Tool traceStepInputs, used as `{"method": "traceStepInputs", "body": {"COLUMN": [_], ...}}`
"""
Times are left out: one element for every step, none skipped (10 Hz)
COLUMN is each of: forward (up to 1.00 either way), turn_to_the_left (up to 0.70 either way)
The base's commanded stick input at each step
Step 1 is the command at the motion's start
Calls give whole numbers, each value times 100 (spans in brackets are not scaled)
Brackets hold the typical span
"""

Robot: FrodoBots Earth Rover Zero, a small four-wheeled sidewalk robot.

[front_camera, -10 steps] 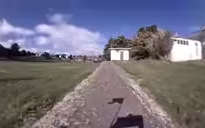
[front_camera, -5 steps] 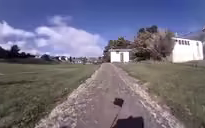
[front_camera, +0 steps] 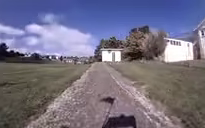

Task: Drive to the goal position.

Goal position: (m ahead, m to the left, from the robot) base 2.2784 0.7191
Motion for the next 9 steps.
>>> {"method": "traceStepInputs", "body": {"forward": [100,100,100,100,100,100,100,100,100], "turn_to_the_left": [0,0,0,0,0,0,0,0,0]}}
